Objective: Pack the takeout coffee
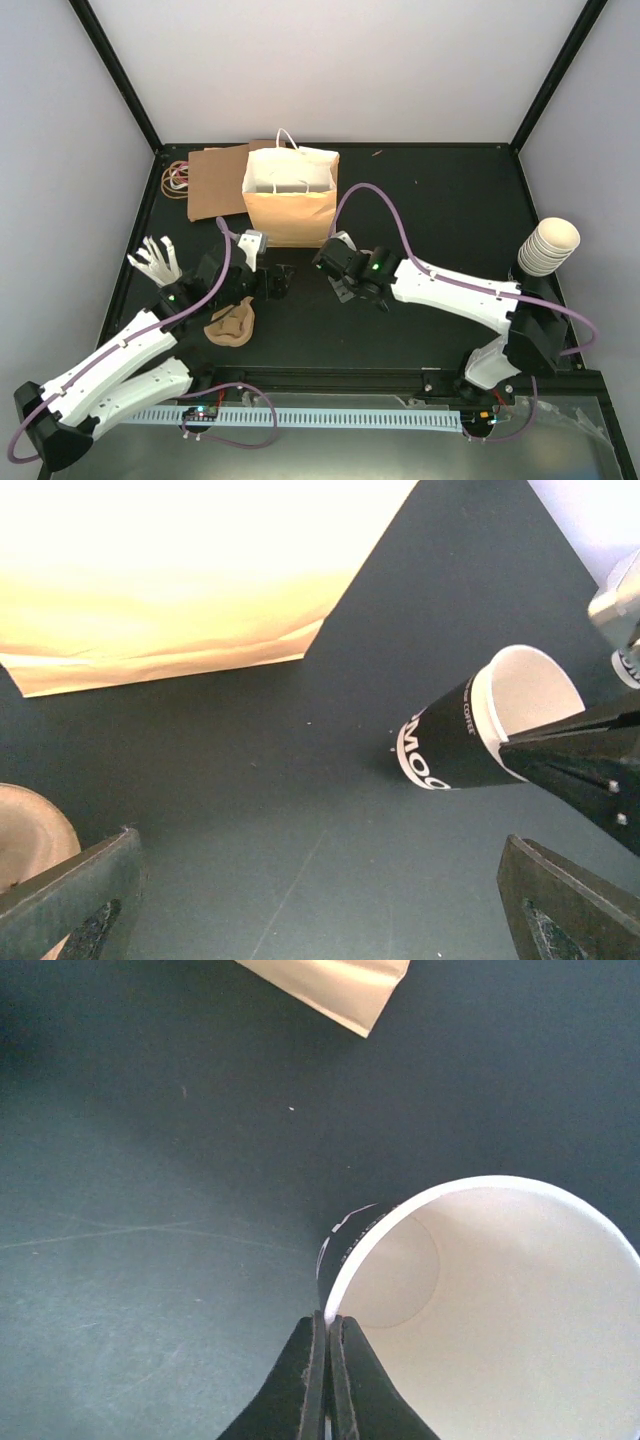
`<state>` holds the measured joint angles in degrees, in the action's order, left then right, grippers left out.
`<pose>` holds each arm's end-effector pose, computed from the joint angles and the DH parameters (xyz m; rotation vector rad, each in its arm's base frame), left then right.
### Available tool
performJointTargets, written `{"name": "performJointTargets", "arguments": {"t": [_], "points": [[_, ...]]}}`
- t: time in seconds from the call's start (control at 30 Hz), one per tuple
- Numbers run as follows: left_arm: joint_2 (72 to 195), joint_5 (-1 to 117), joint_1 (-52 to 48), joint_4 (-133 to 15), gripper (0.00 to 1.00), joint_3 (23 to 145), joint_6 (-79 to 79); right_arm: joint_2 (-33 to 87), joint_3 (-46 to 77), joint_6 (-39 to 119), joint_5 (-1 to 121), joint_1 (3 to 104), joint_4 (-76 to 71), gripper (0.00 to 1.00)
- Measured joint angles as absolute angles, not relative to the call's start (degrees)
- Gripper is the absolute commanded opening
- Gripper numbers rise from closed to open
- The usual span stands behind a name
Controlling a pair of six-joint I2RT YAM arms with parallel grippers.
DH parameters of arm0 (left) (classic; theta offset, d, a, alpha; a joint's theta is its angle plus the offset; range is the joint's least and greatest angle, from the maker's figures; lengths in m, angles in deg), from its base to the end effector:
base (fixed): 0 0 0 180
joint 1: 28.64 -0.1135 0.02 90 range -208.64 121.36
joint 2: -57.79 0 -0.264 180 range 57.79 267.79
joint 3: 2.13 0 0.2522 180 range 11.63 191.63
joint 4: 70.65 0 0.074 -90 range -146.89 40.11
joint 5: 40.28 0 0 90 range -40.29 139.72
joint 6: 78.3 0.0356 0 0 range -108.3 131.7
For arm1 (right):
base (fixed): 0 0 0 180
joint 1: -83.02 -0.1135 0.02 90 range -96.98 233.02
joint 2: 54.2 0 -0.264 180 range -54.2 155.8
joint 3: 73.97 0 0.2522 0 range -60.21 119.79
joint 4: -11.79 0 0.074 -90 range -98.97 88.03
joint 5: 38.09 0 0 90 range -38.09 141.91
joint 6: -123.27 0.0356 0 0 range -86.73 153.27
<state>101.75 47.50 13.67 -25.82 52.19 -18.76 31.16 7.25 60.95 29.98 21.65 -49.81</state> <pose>0.1255 -0.1123 0.2801 0.2098 2.2440 -0.6687 0.1526 0.2518 0.2609 -0.6440 2.4974 0.0324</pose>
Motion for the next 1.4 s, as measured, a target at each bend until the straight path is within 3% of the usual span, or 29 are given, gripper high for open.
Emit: {"name": "performJointTargets", "arguments": {"t": [1.4], "points": [[102.1,47.0,12.6,-25.7,0.99,51.9,-18.9,35.6,7.3,60.1,29.5,21.3,-48.7,0.10]]}}
